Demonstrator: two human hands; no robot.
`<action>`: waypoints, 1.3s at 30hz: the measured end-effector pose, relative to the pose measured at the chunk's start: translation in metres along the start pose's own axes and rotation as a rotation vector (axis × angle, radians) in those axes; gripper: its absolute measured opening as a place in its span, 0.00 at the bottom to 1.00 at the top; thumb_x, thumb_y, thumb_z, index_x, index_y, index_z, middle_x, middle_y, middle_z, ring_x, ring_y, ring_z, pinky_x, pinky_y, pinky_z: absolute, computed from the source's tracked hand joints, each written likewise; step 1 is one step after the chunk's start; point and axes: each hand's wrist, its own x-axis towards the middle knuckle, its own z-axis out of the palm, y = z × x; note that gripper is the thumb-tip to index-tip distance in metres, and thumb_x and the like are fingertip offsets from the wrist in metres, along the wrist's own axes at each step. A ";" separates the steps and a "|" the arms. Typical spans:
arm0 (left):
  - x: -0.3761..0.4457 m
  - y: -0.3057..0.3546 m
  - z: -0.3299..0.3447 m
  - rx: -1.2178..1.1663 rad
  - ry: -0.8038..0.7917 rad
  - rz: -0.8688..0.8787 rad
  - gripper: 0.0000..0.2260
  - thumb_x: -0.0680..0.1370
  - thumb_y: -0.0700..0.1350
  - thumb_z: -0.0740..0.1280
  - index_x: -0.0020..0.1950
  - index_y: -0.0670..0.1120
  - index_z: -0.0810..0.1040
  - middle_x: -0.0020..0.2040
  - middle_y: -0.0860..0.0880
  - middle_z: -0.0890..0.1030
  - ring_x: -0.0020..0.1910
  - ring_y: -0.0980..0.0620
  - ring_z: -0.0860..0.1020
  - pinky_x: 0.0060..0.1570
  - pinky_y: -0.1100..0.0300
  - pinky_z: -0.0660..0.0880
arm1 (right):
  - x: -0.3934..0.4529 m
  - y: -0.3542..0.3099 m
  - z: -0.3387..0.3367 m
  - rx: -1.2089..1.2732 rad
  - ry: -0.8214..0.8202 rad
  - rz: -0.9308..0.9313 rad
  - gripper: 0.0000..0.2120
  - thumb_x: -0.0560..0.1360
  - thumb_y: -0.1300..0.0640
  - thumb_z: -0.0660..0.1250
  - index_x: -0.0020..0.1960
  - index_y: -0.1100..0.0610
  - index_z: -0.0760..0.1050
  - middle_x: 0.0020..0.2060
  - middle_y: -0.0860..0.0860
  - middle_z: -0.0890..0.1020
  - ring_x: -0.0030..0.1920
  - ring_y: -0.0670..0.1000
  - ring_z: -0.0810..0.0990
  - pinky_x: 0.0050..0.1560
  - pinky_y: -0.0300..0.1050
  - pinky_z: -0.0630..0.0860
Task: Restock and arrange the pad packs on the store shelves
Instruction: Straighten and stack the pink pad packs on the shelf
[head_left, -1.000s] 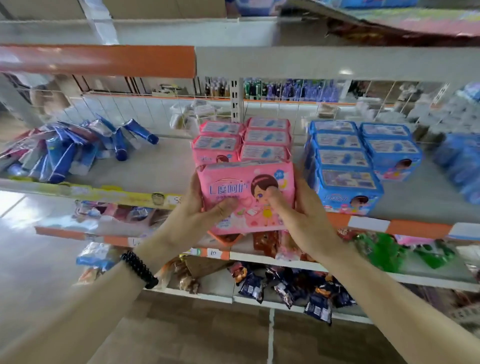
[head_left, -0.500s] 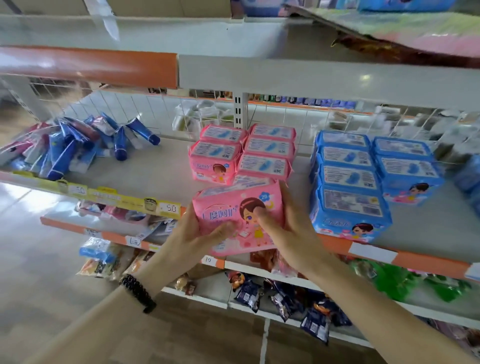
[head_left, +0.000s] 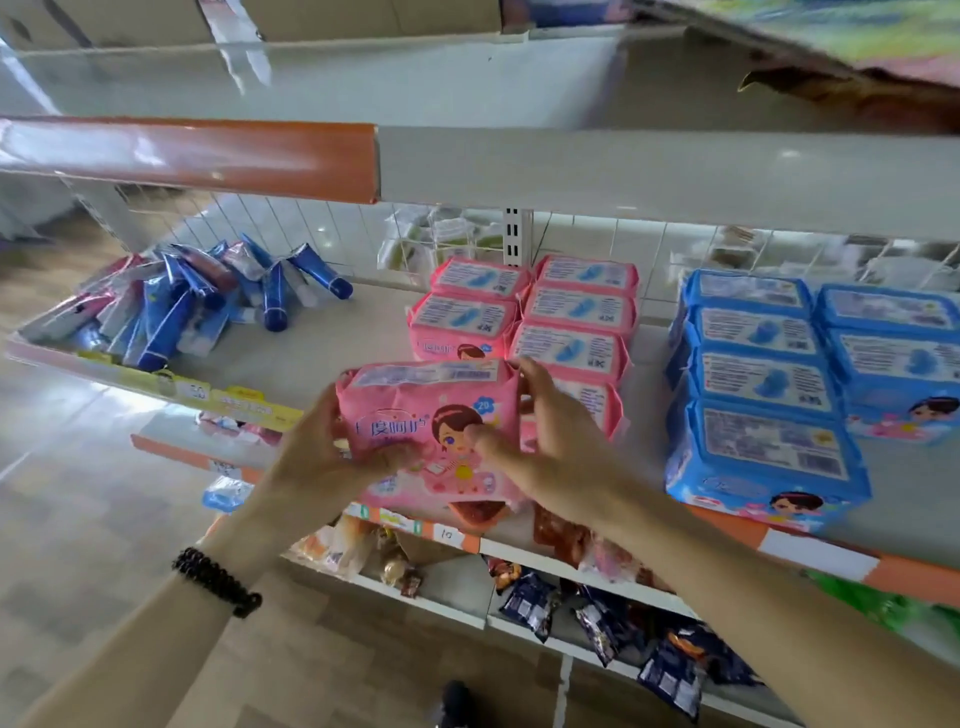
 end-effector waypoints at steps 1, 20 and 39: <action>0.007 -0.002 -0.008 0.019 0.010 0.010 0.35 0.56 0.62 0.83 0.60 0.62 0.74 0.49 0.61 0.84 0.47 0.63 0.81 0.39 0.69 0.78 | 0.010 0.000 0.003 -0.072 0.012 -0.010 0.32 0.76 0.41 0.69 0.73 0.51 0.60 0.53 0.46 0.82 0.55 0.47 0.81 0.57 0.45 0.77; 0.161 -0.101 -0.038 0.061 -0.195 0.065 0.34 0.66 0.47 0.81 0.66 0.61 0.68 0.55 0.60 0.80 0.54 0.60 0.78 0.43 0.63 0.80 | 0.142 0.022 0.037 -0.824 0.017 0.124 0.44 0.73 0.32 0.65 0.78 0.51 0.51 0.57 0.52 0.76 0.62 0.56 0.71 0.64 0.60 0.68; 0.169 -0.123 0.002 0.059 -0.324 0.139 0.44 0.58 0.62 0.80 0.68 0.62 0.61 0.64 0.52 0.73 0.61 0.53 0.78 0.55 0.51 0.81 | 0.122 0.043 0.036 -0.908 0.037 0.101 0.41 0.71 0.38 0.71 0.76 0.50 0.57 0.71 0.47 0.64 0.71 0.53 0.59 0.65 0.58 0.58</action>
